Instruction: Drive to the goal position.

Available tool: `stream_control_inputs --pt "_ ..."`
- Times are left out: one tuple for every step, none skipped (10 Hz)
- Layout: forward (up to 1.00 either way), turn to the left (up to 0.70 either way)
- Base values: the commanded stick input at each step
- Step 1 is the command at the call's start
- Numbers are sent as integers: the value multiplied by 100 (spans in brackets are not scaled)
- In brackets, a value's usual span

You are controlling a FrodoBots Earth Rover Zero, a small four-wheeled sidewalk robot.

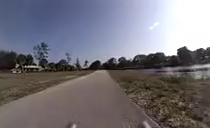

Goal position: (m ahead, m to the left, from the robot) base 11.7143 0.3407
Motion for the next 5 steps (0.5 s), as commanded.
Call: stream_control_inputs --pt "100 23" --pt "100 5" --pt "100 4" --pt "100 3" --pt "100 4"
